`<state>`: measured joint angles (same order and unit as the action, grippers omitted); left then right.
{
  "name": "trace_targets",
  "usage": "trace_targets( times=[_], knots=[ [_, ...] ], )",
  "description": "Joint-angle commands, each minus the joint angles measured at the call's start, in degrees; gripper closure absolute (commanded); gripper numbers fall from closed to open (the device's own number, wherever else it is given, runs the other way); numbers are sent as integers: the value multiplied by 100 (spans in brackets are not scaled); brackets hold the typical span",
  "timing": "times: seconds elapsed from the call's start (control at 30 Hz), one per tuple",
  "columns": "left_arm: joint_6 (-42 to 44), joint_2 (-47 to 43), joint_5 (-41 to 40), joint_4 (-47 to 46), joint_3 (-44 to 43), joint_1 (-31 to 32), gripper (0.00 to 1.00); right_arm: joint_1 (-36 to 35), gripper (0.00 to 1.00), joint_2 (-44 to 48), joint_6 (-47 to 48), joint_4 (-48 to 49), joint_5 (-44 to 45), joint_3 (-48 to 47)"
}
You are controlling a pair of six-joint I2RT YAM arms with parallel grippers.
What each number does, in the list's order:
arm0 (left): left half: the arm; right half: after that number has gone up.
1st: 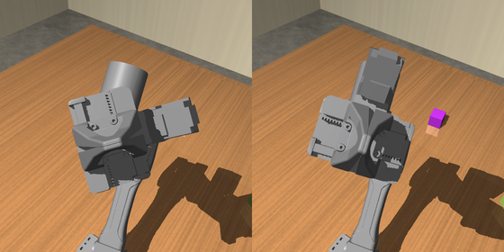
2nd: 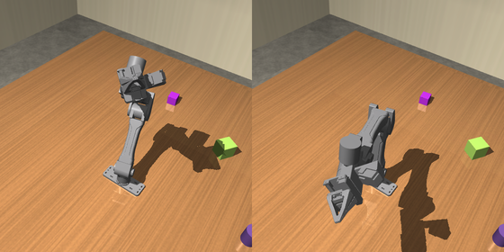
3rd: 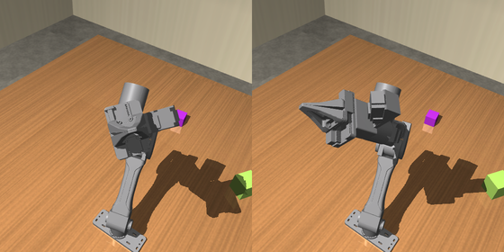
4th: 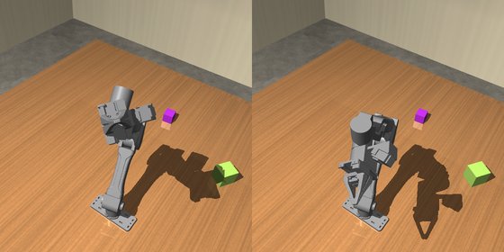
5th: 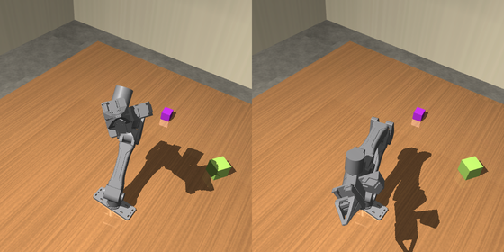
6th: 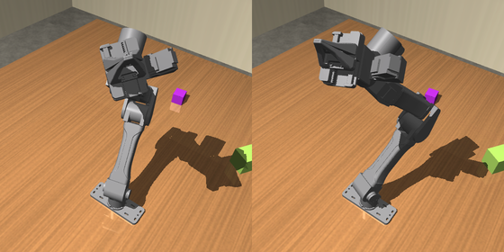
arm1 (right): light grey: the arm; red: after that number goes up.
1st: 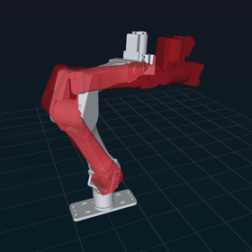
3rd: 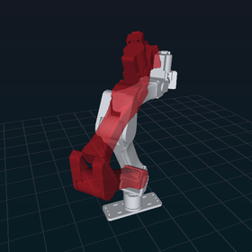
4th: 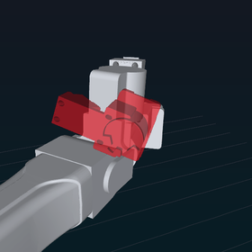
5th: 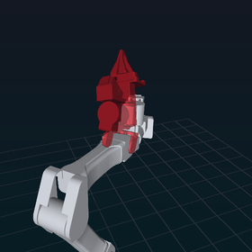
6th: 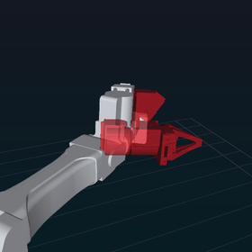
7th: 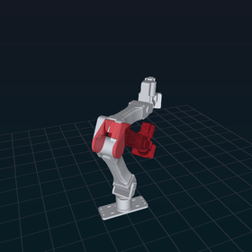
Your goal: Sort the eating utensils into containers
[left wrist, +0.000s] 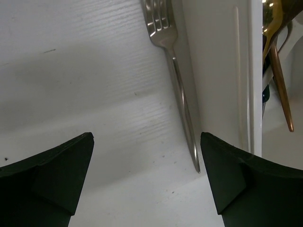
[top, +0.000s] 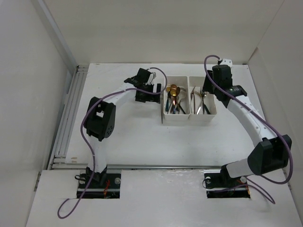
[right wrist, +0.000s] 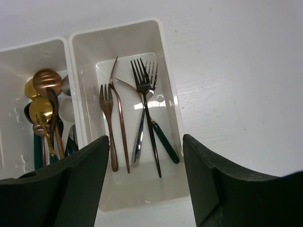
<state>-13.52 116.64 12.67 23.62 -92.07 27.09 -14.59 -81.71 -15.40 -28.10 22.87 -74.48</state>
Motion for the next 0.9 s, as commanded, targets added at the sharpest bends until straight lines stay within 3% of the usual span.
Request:
trace_targets(
  times=[0.0, 0.53, 0.8, 0.87],
  knots=[
    [-414, 191, -106, -174, -293, 120, 5, 0, 31, 348, -104, 41, 42, 65],
    [-1056, 737, -520, 20, -408, 340, 1, 0, 31, 1060, -156, -11, 147, 390],
    [-1118, 1089, -1810, 670, -1031, 648, 0, 0, 30, 1298, -156, -12, 314, 443],
    [-1196, 1089, -1812, 723, -1032, 727, 0, 0, 29, 1298, -156, -12, 366, 443]
  ],
)
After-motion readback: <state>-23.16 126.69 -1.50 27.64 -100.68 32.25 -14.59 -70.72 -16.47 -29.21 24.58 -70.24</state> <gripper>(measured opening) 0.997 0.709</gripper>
